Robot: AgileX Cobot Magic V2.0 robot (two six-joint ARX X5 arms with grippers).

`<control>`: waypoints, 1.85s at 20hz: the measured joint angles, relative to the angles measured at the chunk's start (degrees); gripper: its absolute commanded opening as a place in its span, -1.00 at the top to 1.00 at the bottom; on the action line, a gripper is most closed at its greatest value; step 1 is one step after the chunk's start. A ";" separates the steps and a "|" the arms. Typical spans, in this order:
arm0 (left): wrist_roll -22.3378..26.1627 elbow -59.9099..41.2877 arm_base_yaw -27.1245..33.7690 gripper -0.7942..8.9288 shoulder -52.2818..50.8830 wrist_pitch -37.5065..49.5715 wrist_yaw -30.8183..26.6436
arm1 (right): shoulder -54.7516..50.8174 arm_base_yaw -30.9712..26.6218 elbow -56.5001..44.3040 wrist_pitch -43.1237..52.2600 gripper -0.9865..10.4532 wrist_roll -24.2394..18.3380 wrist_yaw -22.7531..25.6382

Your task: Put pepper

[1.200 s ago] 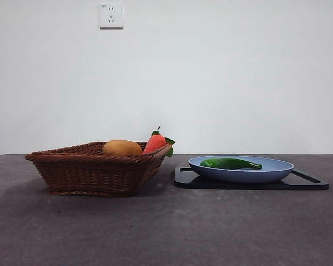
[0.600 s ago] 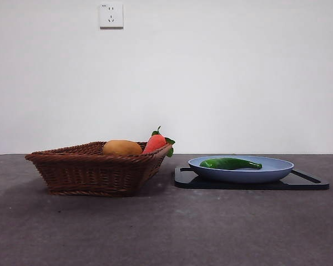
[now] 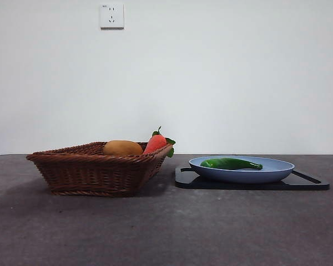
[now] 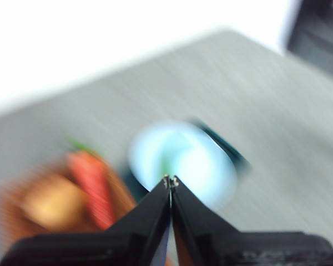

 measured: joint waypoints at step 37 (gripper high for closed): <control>-0.79 -84.48 39.65 0.82 -67.78 32.00 -1.97 | 0.00 -0.02 0.00 0.00 0.81 0.00 0.00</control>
